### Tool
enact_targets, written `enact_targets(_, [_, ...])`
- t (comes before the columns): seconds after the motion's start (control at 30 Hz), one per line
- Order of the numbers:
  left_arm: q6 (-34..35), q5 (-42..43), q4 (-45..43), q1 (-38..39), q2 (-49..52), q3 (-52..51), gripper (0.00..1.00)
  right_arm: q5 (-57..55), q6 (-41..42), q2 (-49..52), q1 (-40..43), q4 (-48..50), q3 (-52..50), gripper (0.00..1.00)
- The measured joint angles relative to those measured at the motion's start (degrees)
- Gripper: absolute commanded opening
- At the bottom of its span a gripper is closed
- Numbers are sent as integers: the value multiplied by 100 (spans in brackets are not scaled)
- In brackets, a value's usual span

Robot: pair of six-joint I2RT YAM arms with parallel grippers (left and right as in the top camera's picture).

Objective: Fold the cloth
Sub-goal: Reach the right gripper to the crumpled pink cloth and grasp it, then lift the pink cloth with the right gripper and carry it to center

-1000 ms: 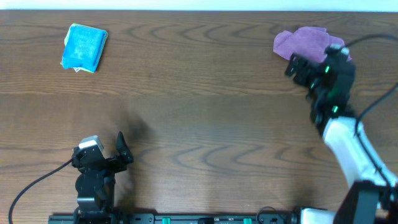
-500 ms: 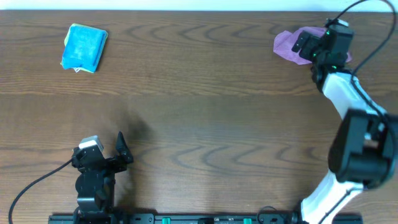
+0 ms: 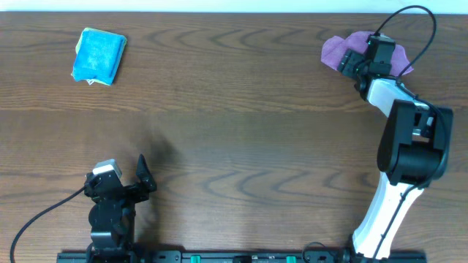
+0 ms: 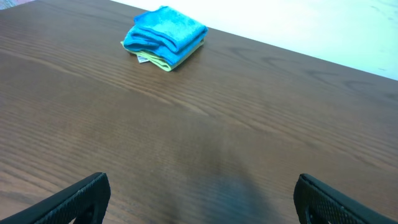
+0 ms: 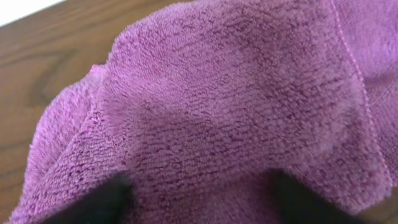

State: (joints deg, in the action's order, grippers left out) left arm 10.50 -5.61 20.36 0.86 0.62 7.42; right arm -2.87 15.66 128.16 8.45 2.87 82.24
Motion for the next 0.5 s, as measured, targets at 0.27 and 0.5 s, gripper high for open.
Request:
enact_targets(0.27, [0,0,0,0,0,0,95,22,4,7,-15,-568,66,1])
enact_targets(0.5, [0,0,-2,0,0,0,95,610,-33,-142,-328,-981,131,1])
